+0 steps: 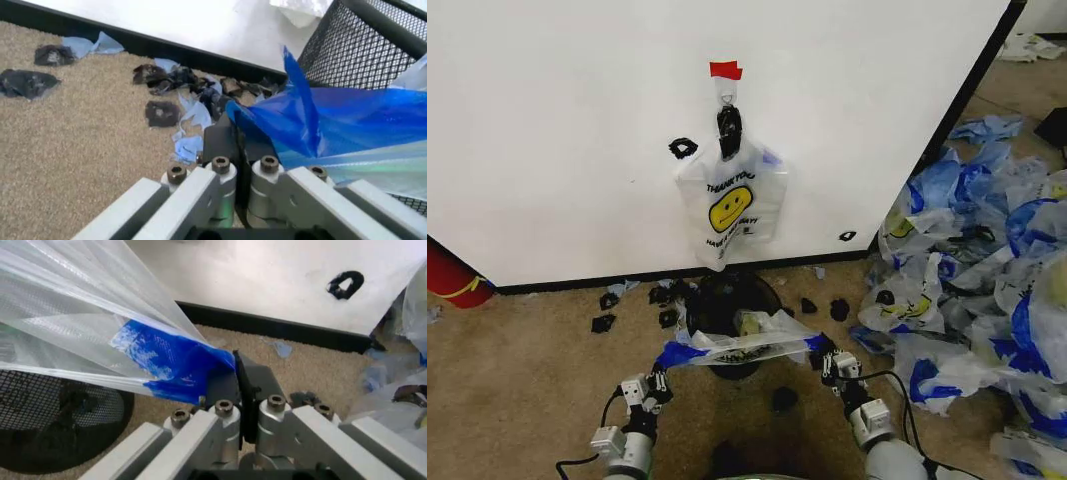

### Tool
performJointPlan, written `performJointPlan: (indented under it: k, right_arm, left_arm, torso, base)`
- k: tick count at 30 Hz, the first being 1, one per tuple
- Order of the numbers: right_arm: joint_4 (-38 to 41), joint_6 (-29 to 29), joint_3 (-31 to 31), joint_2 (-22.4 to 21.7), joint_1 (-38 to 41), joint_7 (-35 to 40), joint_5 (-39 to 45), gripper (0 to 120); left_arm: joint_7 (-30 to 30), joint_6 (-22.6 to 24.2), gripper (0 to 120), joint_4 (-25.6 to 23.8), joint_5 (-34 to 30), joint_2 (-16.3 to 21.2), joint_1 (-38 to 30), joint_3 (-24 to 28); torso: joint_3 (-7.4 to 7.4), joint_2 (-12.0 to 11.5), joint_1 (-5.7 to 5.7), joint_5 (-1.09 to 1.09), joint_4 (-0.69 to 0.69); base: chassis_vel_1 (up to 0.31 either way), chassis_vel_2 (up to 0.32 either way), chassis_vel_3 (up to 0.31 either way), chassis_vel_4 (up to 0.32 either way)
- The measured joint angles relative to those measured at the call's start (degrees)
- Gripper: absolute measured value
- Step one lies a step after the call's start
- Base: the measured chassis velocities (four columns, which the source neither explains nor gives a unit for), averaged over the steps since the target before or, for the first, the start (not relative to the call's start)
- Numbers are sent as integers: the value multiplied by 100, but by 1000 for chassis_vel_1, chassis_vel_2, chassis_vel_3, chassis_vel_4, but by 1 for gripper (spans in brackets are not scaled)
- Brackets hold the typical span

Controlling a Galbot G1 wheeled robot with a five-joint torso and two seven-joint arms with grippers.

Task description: Pick up the garbage bag from the wall and place it over the trash bin.

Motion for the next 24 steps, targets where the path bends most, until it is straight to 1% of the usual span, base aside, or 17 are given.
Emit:
performJointPlan:
  k: [14,19,21,22,23,24]
  right_arm:
    - [-51,6,39,35,-5,-14,-26,0]
    - [-8,23,69,2,-42,-25,-18,1]
    - [74,20,81,-40,-80,-34,-4,12]
    - [91,20,84,-44,-86,-34,-4,13]
    - [133,20,94,-56,-102,-33,-5,19]
    - [156,20,99,-62,-112,-33,-7,25]
  left_arm:
    - [0,-6,0,14,16,-12,-69,-47]
    - [-65,-25,1,-95,57,-11,22,-57]
    - [-93,-39,10,-154,111,-7,85,-65]
    - [-94,-44,13,-171,119,-6,96,-65]
    - [-105,-52,19,-235,141,-6,144,-61]
    - [-108,-53,22,-271,151,-6,175,-57]
  torso:
    - [0,0,0,0,0]
    - [0,0,0,0,0]
    - [0,0,0,0,0]
    - [0,-1,0,0,0]
    - [0,-2,0,0,0]
    - [0,-2,0,0,0]
  base:
    - [0,0,0,0]
    - [0,0,0,0]
    - [0,0,0,0]
    - [0,0,0,0]
    - [0,0,0,0]
    - [0,0,0,0]
